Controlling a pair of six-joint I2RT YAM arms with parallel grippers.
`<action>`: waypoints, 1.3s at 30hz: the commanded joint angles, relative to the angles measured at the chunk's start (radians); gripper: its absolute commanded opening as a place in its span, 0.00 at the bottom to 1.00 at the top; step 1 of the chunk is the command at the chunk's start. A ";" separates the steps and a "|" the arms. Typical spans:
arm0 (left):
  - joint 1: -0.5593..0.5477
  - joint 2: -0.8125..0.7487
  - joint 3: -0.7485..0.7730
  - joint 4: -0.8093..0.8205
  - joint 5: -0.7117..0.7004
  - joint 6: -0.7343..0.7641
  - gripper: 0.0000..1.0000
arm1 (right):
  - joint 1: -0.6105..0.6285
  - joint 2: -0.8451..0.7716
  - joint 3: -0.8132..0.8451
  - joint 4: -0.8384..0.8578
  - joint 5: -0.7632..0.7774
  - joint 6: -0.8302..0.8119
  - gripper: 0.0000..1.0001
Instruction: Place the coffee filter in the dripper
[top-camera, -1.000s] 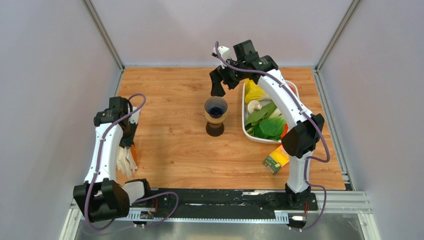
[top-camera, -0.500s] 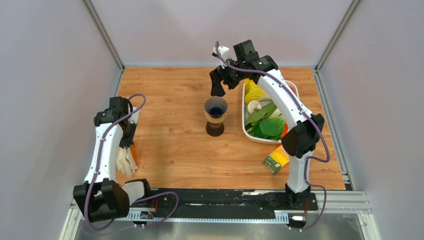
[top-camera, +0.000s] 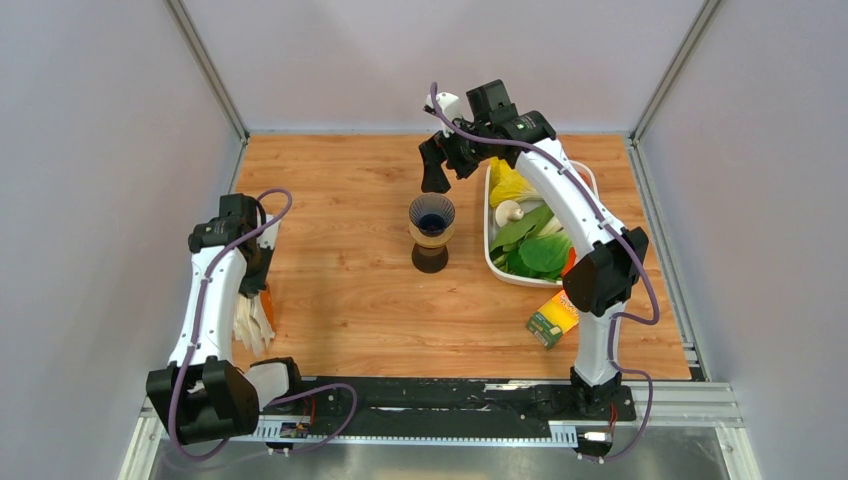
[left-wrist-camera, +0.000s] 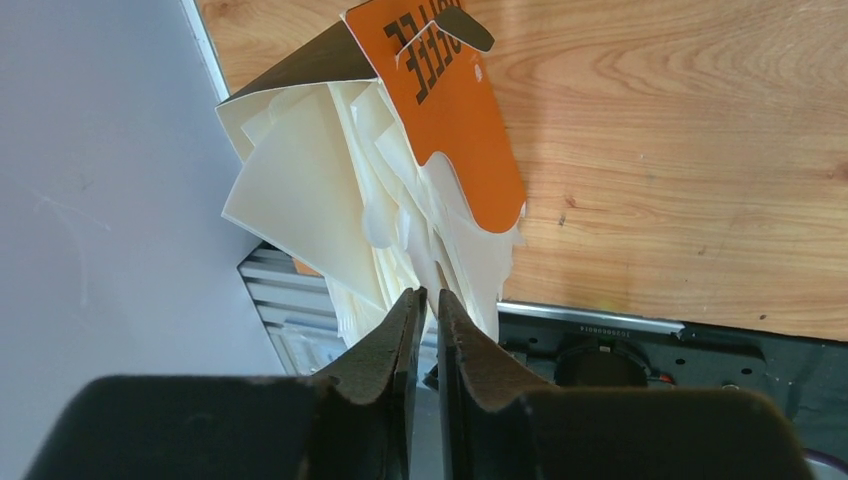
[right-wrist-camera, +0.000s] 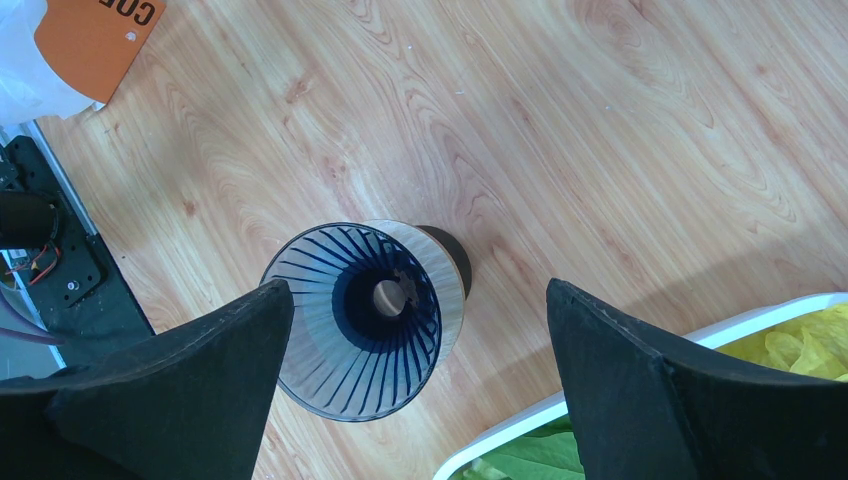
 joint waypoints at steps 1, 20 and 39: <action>-0.005 -0.015 -0.005 -0.001 -0.004 -0.007 0.13 | 0.006 0.008 0.042 -0.003 0.013 0.015 1.00; -0.023 -0.016 0.201 -0.109 0.076 -0.012 0.00 | 0.006 0.005 0.032 -0.010 0.015 0.013 1.00; -0.026 -0.048 0.442 -0.202 0.247 0.081 0.00 | 0.005 0.016 0.057 0.004 -0.049 0.002 1.00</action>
